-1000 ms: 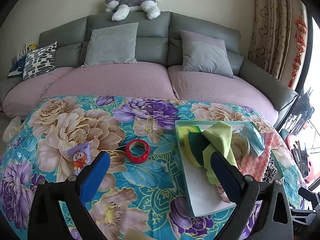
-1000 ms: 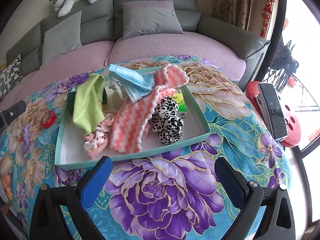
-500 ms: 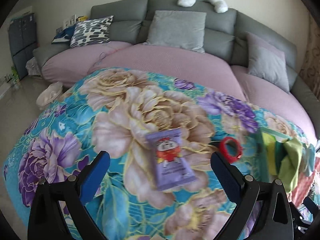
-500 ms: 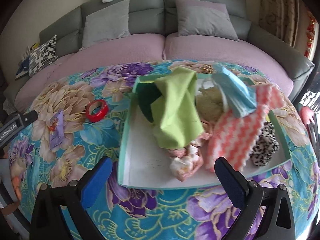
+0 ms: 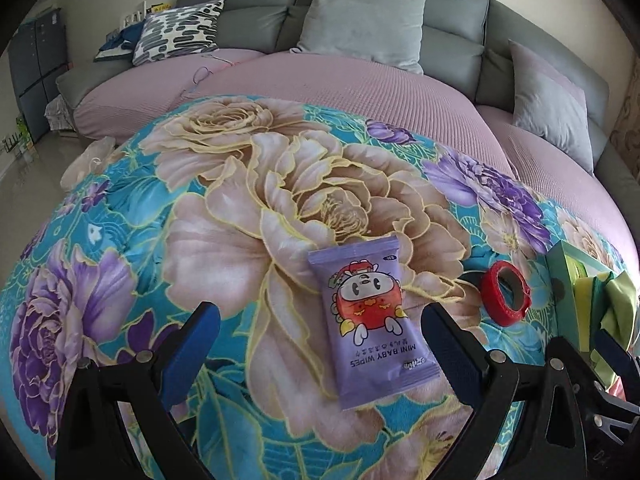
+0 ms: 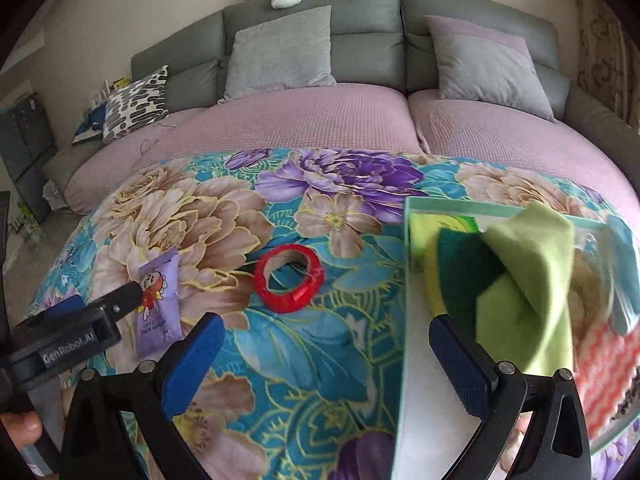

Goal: Organize soft objects
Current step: 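Move both grippers toward the purple wipes packet and red ring, then grasp the purple wipes packet with the left gripper while the right gripper grasps the red ring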

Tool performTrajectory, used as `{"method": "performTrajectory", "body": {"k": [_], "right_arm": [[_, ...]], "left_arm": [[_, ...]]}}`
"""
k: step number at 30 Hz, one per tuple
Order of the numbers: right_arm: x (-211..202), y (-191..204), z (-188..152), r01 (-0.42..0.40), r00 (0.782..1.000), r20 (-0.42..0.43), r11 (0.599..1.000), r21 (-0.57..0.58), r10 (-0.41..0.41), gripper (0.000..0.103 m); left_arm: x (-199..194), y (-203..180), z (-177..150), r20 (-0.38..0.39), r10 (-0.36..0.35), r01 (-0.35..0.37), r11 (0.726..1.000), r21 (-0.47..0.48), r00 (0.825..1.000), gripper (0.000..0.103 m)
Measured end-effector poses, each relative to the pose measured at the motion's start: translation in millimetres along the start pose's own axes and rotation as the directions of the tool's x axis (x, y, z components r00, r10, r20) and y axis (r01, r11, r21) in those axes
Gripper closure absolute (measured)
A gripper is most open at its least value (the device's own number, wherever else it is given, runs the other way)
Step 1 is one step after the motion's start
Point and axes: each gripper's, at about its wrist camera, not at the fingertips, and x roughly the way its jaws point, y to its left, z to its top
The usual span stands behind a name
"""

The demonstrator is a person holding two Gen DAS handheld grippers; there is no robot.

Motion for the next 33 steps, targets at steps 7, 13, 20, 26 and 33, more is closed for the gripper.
{"method": "performTrajectory", "body": {"k": [7,13,20,26,33], "right_arm": [[22.5,4.6,9.7,-0.007,0.999,-0.033,1.000,-0.004,0.007,0.000],[35.3,4.7,14.9,-0.018,0.998,-0.061,1.000,-0.007,0.018,0.001],[51.7,12.8,16.5,-0.041,0.994,-0.102,0.998,-0.040,0.036,0.012],[66.9,19.9,14.3,-0.019,0.991,-0.136,0.997,-0.073,0.009,0.025],[73.2,24.7,15.4,0.009,0.991,-0.133,0.994,-0.112,-0.024,0.027]], "left_arm": [[17.3,-7.3,3.5,-0.048,-0.011,0.012,1.000,0.027,0.999,0.003],[31.1,-10.6,4.4,-0.086,-0.031,0.033,0.999,0.026,0.996,0.015],[38.7,-13.5,3.1,-0.122,-0.019,0.025,0.998,0.051,0.992,0.036],[36.7,-5.7,4.4,-0.127,-0.032,0.036,0.999,0.029,0.991,0.054],[37.2,-5.4,5.1,-0.130,-0.034,0.038,0.999,0.028,0.991,0.054]]}}
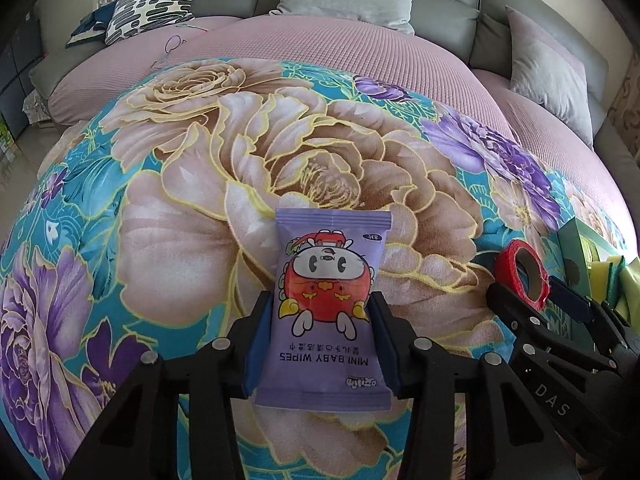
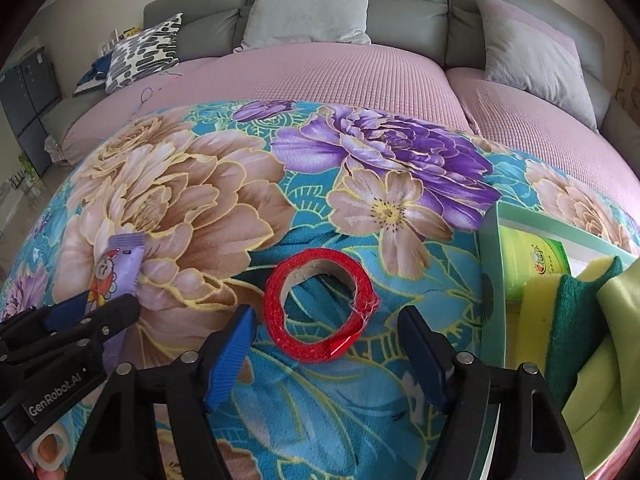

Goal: Organize soft objects
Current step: 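Grasp the purple wipes packet with the left gripper while the right gripper grasps the red ring, then carry the wipes packet and red ring over the white tray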

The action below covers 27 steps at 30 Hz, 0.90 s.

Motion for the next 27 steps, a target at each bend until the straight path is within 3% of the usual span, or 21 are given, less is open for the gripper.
{"method": "performTrajectory", "body": {"k": [3,6,17,27], "right_arm": [[1.1,2.3,1.8,0.005,1.000,0.002,1.000,-0.017,-0.005,0.029],[1.5,4.5,4.5,-0.012,1.000,0.011,1.000,-0.024,0.013,0.046],[-13.8,2.9,1.3,-0.086,0.996,0.022,0.996,-0.012,0.087,0.048],[-75.8,-32.4,-27.7,-0.013,0.998,0.062,0.998,0.058,0.010,0.048]], "left_arm": [[0.1,0.0,-0.1,0.000,-0.004,0.004,1.000,-0.005,1.000,0.054],[0.1,-0.1,-0.2,0.000,-0.005,0.005,1.000,-0.008,1.000,0.054],[-4.7,-5.0,-1.7,0.009,-0.015,0.015,1.000,0.005,1.000,0.057],[-35.9,-39.2,-13.2,0.057,-0.072,0.067,0.994,0.083,0.996,0.058]]}}
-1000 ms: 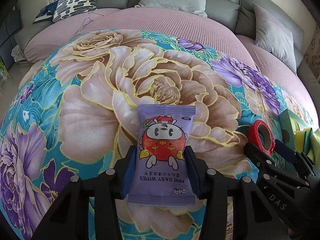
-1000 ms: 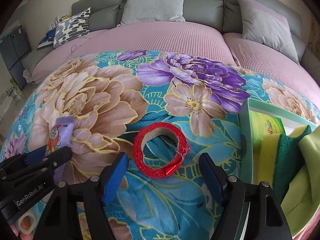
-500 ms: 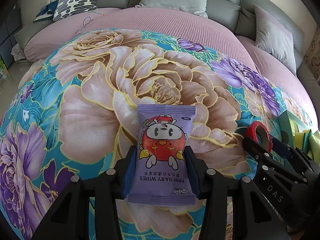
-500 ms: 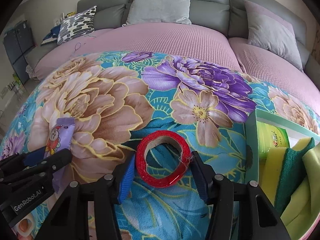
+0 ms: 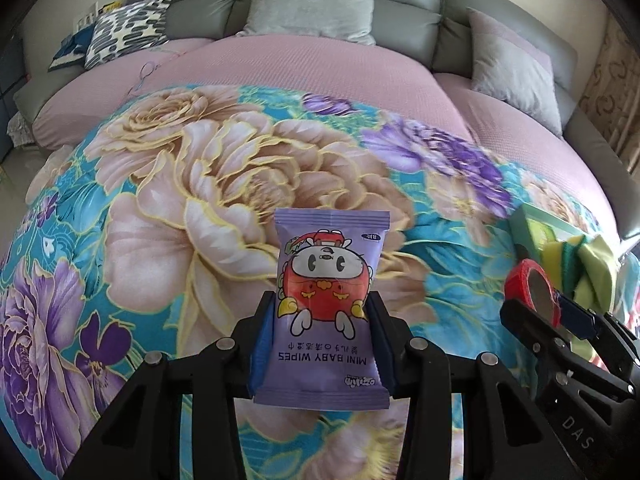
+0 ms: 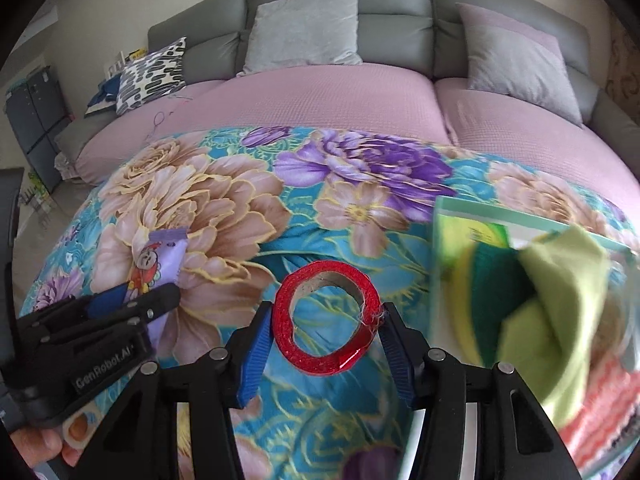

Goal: Organize soft objects
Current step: 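Carry the wipes packet and red ring over the white tray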

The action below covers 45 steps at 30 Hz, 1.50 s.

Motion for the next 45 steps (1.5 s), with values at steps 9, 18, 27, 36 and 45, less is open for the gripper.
{"method": "performTrajectory", "body": {"k": [9,18,27,36,45], "right_arm": [[-58.5,-70.6,-31.5,0.120,0.992,0.018,0.986,0.118,-0.122,0.048],[-91.4,-138.0,-55.8,0.201,0.978,0.022,0.958,0.203,-0.210,0.048],[-88.0,-164.2,-65.6,0.175,0.983,0.020,0.957,0.232,-0.184,0.048],[-82.9,-166.7,-68.4,0.169,0.984,0.014,0.956,0.240,-0.177,0.045],[-96.9,-167.6,-72.6,0.190,0.980,0.004,0.949,0.253,-0.197,0.028]], "left_arm": [[-40.3,-67.7,-10.8,0.065,-0.099,0.090,0.987,0.130,0.993,0.058],[-59.3,-151.5,-29.3,0.054,-0.220,0.196,0.937,0.290,0.974,0.058],[-46.5,-202.2,-49.2,-0.013,-0.228,0.215,0.893,0.395,0.974,0.057],[-41.9,-208.9,-54.1,-0.034,-0.197,0.192,0.886,0.423,0.980,0.040],[-62.7,-190.2,-45.5,0.024,-0.169,0.147,0.916,0.373,0.985,0.037]]}}
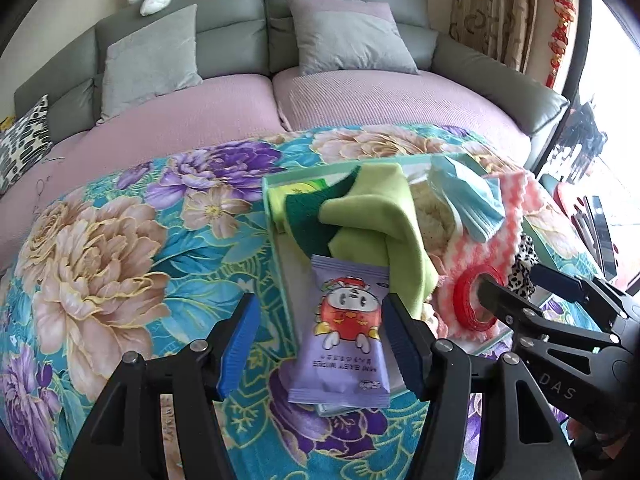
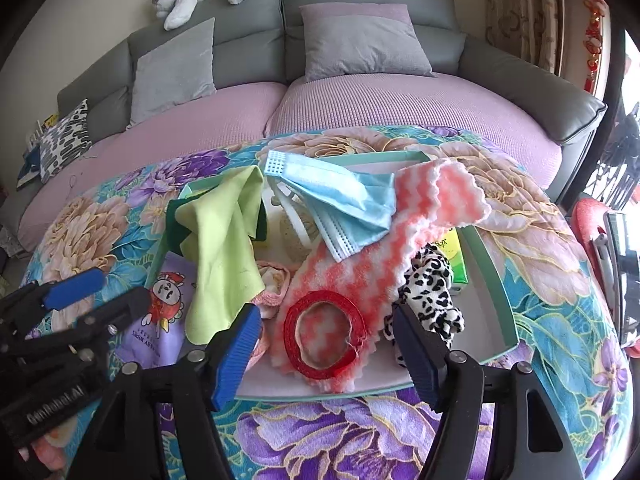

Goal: Organize soft objects
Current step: 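Carry the wipes packet and red ring over the white tray, then lower wipes packet and red ring into the tray and open both grippers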

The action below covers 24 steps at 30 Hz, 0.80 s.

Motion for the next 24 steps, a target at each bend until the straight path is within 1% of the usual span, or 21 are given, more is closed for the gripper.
{"method": "performTrajectory", "body": {"k": [2,3,4,6,8,11,15,20,24], "right_arm": [[-4.4,0.5,-1.6,0.000,1.000,0.000,1.000,0.003,0.000,0.022],[-6.8,1.3,-2.9,0.000,1.000,0.001,1.000,0.005,0.000,0.016],[-8.5,1.8,-4.3,0.004,1.000,0.000,1.000,0.006,-0.004,0.009],[-10.8,4.1,-8.0,0.020,1.000,-0.009,1.000,0.007,-0.020,0.000],[-13.1,6.9,-12.8,0.032,0.999,-0.016,0.999,-0.003,-0.032,0.000],[-16.9,10.7,-22.1,0.042,0.999,-0.027,0.999,-0.014,-0.042,0.000],[-21.6,16.5,-35.8,0.039,0.998,-0.038,0.999,-0.020,-0.040,0.000],[-24.7,23.9,-48.9,0.043,0.998,-0.049,0.998,-0.035,-0.045,0.000],[-24.3,28.2,-55.5,0.044,0.997,-0.060,0.998,-0.041,-0.046,0.000]], "left_arm": [[-4.9,7.5,0.9,0.019,0.023,-0.022,0.999,-0.030,1.000,0.018],[-7.2,12.0,0.6,0.030,0.036,-0.035,0.998,-0.051,0.999,0.006],[-9.4,16.2,0.1,0.041,0.052,-0.049,0.996,-0.068,0.998,0.004],[-13.7,23.8,-1.7,0.053,0.083,-0.078,0.993,-0.093,0.995,0.004],[-18.3,31.3,-5.2,0.058,0.100,-0.093,0.988,-0.123,0.993,0.004],[-23.2,39.6,-13.6,0.058,0.108,-0.098,0.983,-0.157,0.992,0.004],[-25.7,47.5,-28.8,0.035,0.116,-0.108,0.976,-0.191,0.993,0.004],[-28.6,51.9,-47.2,0.001,0.112,-0.110,0.975,-0.193,0.994,0.004],[-29.2,53.8,-64.1,-0.042,0.150,-0.155,0.972,-0.175,0.988,0.004]]}}
